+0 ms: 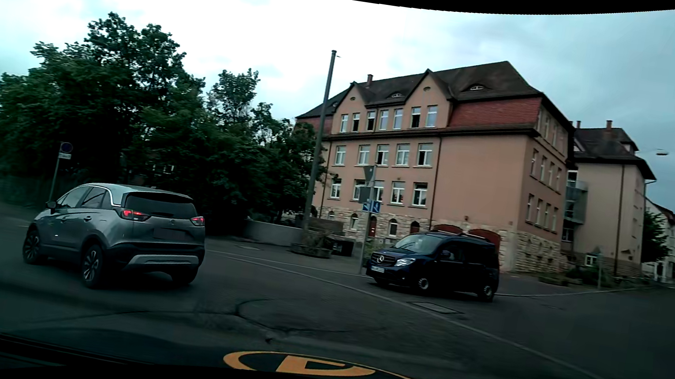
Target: Follow the waypoints while adhering to traffic rules and regulations
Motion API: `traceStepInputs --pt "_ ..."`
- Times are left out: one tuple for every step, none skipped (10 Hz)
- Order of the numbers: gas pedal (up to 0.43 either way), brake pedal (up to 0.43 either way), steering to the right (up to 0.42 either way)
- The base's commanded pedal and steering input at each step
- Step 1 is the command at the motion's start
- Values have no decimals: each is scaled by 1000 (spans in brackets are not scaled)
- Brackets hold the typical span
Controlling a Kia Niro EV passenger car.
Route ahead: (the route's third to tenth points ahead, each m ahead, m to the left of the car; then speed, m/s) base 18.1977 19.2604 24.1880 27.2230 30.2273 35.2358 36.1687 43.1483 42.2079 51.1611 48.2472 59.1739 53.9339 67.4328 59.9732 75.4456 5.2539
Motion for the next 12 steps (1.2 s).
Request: traceStepInputs --pt "0 0 -405" --pt "0 0 -393" --pt "0 0 -389" --pt "0 0 -389" --pt "8 0 -390" --pt "39 0 -391" --pt "47 0 -389" --pt "79 0 -380" --pt "79 0 -371" --pt "79 0 -356" --pt "87 0 -340" --pt "110 0 -324"
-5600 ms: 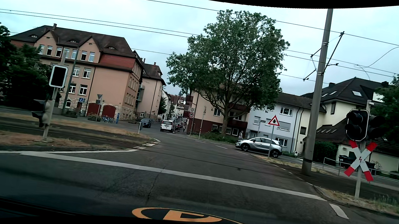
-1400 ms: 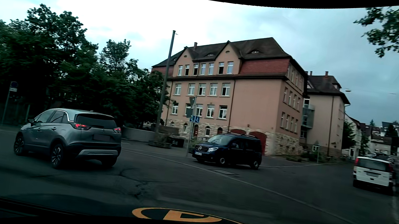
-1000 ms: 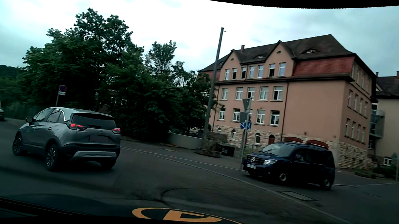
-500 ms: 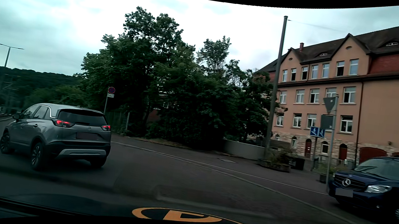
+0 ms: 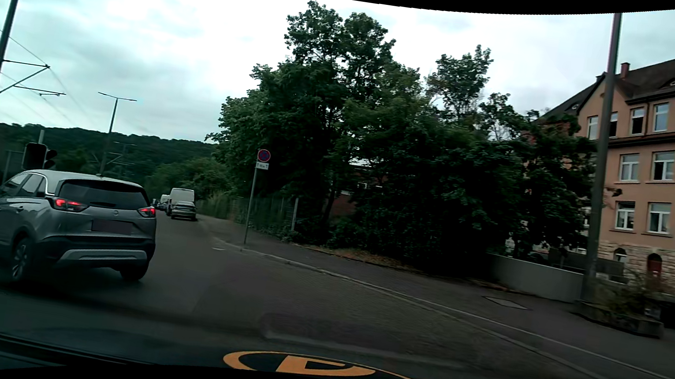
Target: Follow the waypoints while adhering to traffic rules and regulations
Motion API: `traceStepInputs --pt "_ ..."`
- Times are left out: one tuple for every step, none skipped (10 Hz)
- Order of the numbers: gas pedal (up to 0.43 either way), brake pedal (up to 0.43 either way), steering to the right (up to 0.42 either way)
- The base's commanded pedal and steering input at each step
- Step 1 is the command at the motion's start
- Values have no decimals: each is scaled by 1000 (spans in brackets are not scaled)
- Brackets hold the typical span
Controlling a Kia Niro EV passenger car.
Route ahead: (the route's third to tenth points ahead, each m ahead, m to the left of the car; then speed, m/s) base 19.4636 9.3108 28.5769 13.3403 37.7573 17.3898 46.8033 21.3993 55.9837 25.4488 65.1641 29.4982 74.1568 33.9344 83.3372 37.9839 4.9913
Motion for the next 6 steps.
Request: traceStepInputs --pt "118 0 -319" --pt "118 0 -316" --pt "118 0 -312" --pt "118 0 -305" --pt "118 0 -282" --pt "130 0 -272"
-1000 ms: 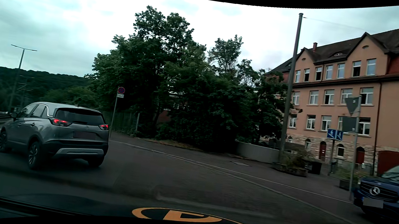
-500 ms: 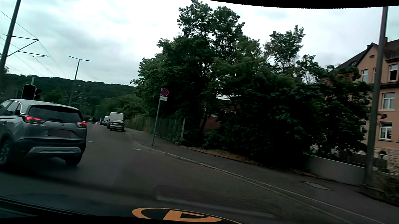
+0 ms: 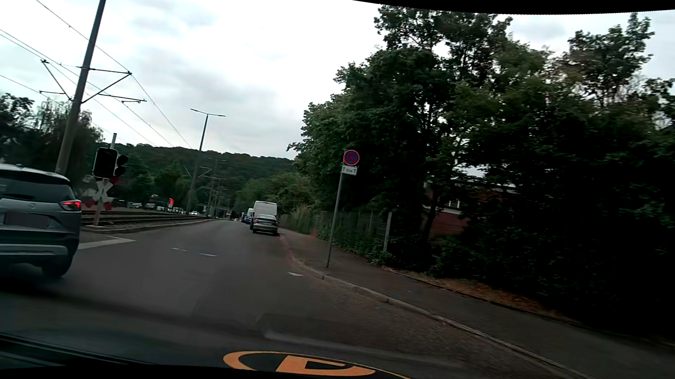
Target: Follow the waypoints while adhering to traffic rules and regulations
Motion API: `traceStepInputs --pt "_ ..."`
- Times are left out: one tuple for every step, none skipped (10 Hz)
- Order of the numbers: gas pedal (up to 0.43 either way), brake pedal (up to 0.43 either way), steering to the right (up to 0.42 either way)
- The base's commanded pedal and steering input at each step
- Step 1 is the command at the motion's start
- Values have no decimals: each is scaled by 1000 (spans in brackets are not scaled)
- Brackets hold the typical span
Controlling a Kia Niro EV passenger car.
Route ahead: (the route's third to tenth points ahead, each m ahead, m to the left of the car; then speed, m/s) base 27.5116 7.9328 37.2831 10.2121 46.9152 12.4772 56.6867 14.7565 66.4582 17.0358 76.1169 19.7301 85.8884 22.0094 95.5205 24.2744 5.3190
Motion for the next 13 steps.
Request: traceStepInputs --pt "150 0 -264" --pt "169 0 -261" --pt "177 0 -251" --pt "189 0 -230" --pt "197 0 -207" --pt "209 0 -195" --pt "248 0 -171" --pt "260 0 -148" --pt "260 0 -131" --pt "260 0 -117" --pt "260 0 -104" --pt "260 0 -97" --pt "260 0 -84"
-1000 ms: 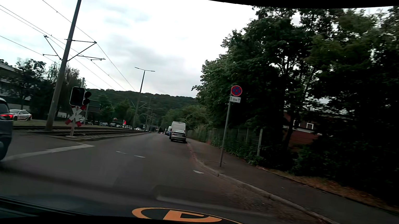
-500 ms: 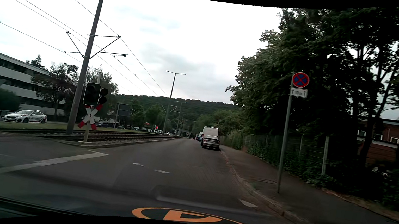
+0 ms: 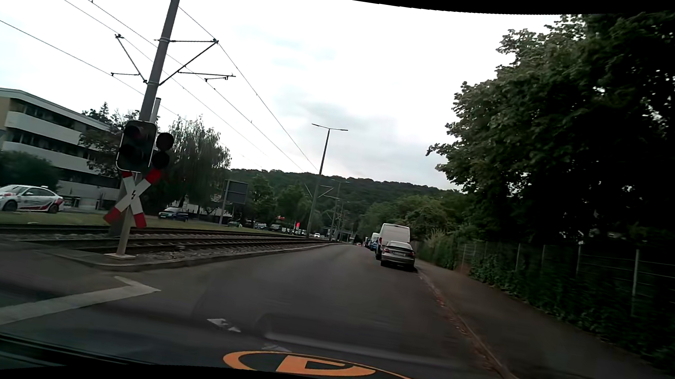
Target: Follow the waypoints while adhering to traffic rules and regulations
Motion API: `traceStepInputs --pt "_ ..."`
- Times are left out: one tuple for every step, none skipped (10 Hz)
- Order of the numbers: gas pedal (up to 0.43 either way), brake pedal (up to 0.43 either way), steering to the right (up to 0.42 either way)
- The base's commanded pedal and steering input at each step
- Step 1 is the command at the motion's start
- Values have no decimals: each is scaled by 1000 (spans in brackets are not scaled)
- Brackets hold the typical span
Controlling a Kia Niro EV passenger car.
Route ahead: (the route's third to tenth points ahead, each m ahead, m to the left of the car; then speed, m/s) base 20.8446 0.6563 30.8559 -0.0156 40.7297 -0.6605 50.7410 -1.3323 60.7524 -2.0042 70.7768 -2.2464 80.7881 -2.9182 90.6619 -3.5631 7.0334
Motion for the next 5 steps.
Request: traceStepInputs --pt "260 0 -68" --pt "260 0 -50" --pt "260 0 -29" --pt "260 0 -10" --pt "260 0 9"
